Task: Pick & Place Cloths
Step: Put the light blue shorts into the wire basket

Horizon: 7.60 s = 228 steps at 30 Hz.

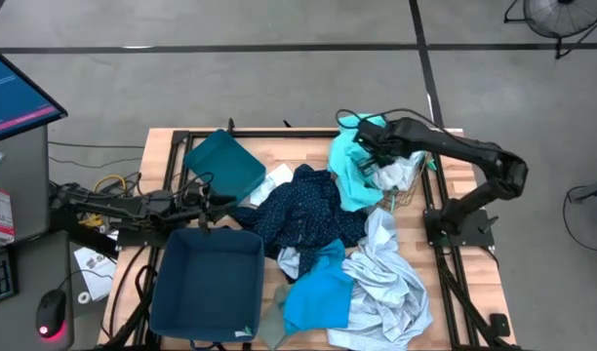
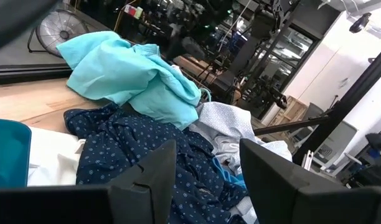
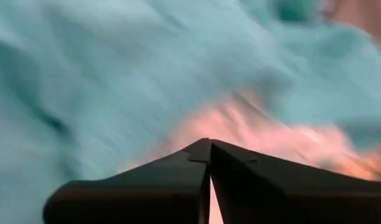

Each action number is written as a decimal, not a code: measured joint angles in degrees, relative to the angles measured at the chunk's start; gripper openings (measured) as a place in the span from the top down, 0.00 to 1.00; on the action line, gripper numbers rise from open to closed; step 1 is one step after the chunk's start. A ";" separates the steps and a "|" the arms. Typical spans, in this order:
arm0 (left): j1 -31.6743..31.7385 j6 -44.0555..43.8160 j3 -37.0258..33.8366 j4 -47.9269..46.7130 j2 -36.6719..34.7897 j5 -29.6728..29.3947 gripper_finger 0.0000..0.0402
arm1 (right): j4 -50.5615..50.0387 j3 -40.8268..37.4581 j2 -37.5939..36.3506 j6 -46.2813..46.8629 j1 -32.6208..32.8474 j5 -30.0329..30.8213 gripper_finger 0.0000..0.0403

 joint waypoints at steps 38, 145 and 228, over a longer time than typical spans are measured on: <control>0.00 -1.62 0.00 1.79 0.00 -0.54 0.56 | 11.23 1.31 13.21 -30.64 -13.10 -15.25 0.19; 26.66 31.89 78.83 2.84 101.35 34.80 0.98 | 20.04 -23.17 -20.64 -14.02 -3.37 -19.45 0.97; 27.56 34.84 64.26 -24.33 56.33 22.86 0.81 | -13.23 5.18 -8.03 -7.93 -0.79 21.66 1.00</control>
